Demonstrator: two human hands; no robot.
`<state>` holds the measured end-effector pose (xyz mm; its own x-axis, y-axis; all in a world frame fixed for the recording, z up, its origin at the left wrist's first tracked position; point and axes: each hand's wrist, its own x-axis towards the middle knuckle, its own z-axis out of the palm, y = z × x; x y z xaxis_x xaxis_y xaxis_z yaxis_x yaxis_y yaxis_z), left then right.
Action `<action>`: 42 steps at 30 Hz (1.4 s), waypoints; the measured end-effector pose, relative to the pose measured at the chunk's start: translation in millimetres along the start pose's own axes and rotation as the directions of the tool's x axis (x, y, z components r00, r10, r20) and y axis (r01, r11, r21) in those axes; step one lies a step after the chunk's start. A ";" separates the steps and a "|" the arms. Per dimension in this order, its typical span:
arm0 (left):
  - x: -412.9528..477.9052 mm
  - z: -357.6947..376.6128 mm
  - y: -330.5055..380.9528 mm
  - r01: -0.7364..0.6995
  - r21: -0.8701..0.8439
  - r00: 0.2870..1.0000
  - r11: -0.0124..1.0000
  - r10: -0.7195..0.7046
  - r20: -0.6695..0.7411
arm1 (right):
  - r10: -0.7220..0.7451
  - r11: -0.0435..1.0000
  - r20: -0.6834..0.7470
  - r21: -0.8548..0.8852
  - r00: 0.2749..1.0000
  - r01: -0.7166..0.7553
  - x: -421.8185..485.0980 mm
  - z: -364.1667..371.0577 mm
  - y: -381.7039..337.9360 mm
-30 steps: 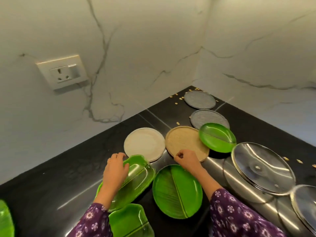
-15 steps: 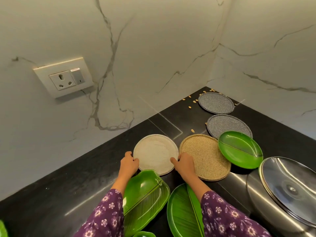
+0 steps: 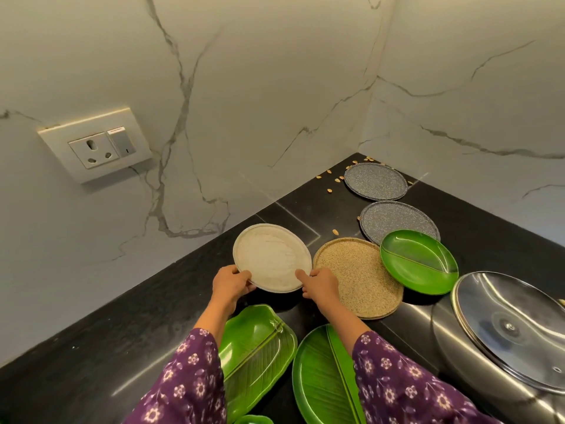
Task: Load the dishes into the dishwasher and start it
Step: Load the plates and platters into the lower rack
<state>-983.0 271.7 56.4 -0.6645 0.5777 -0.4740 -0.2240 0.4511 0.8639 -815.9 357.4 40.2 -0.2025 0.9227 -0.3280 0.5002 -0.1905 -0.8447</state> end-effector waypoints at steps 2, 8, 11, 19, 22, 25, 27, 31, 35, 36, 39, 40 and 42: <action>-14.5 2.4 9.6 -0.023 -0.040 0.999 0.999 0.024 0.029 | 0.008 0.998 -0.004 0.065 1.000 -0.008 -3.3 -13.8 -4.2; -81.1 31.2 40.1 -0.080 -0.174 0.968 0.981 0.118 0.221 | -0.016 0.954 -0.088 0.296 0.996 0.042 -16.1 -87.6 -2.1; -113.3 62.7 44.7 -0.141 -0.140 0.922 0.980 0.181 0.342 | -0.090 0.953 -0.147 0.276 0.985 0.128 -33.3 -140.9 9.4; -207.9 198.9 -3.2 -0.395 0.051 0.761 0.917 0.296 0.577 | -0.099 0.955 -0.595 0.169 0.798 0.245 -149.7 -301.5 102.4; -256.9 251.1 -38.9 -0.504 0.152 0.707 0.850 0.305 0.637 | -0.087 0.961 -0.758 0.109 0.647 0.256 -222.1 -361.6 147.3; -325.9 297.2 -78.4 -0.674 0.223 0.594 0.704 0.337 0.730 | -0.033 0.977 -0.878 0.072 0.478 0.199 -303.7 -414.4 203.5; -377.8 319.2 -104.1 -0.740 0.197 0.499 0.644 0.329 0.802 | 0.025 0.984 -0.923 0.090 0.384 0.154 -359.0 -441.1 244.5; -478.3 358.0 -161.8 -0.811 0.093 0.287 0.577 0.256 0.923 | 0.136 0.988 -0.968 0.149 0.213 0.045 -467.8 -479.9 321.7; -573.5 386.5 -221.4 -0.884 0.005 0.098 0.468 0.175 0.980 | 0.254 0.963 -0.965 0.245 0.063 -0.115 -562.6 -498.7 397.2; -591.9 389.7 -231.7 -0.893 -0.025 0.049 0.450 0.151 0.987 | 0.279 0.952 -0.959 0.270 0.043 -0.145 -579.1 -500.0 411.3; -642.6 404.4 -266.1 -0.921 -0.109 -0.087 0.373 0.075 0.993 | 0.350 0.914 -0.936 0.346 -0.017 -0.214 -624.9 -501.9 455.6; -654.0 410.2 -277.3 -0.928 -0.150 -0.137 0.340 0.061 0.989 | 0.362 0.901 -0.932 0.359 -0.036 -0.243 -635.8 -501.2 469.0; -672.9 422.7 -297.6 -0.933 -0.232 -0.234 0.274 0.027 0.972 | 0.377 0.870 -0.924 0.379 -0.070 -0.316 -651.5 -498.8 494.3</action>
<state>-167.8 36.3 46.2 0.8421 0.5385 -0.0313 0.3934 -0.5735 0.7186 -16.7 -170.7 47.3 0.9803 0.1729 0.0954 0.1801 -0.5845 -0.7912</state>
